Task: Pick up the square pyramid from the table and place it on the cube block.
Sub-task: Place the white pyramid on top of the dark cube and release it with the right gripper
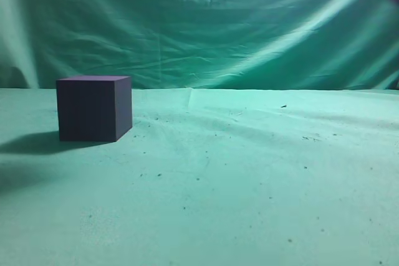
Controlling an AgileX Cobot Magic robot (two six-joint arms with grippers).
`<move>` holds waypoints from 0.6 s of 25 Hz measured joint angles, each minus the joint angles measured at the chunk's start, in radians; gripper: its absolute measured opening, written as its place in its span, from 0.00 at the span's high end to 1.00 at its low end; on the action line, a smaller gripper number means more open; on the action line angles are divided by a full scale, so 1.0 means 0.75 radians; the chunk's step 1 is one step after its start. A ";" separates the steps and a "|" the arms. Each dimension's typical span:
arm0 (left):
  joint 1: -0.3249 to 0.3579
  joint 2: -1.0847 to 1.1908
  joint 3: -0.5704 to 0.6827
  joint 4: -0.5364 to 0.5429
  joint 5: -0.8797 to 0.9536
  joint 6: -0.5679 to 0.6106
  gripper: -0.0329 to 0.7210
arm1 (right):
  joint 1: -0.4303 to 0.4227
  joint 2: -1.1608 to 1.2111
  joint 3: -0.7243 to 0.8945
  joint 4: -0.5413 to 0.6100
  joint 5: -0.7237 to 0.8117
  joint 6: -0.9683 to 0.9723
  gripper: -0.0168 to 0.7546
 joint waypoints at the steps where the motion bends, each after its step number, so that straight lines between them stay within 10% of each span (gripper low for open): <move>1: 0.000 0.000 0.000 0.000 0.000 0.000 0.96 | 0.047 0.029 -0.025 0.002 0.000 0.006 0.44; 15: 0.000 0.000 0.000 0.000 0.000 0.000 0.96 | 0.249 0.551 -0.496 -0.050 0.167 0.035 0.44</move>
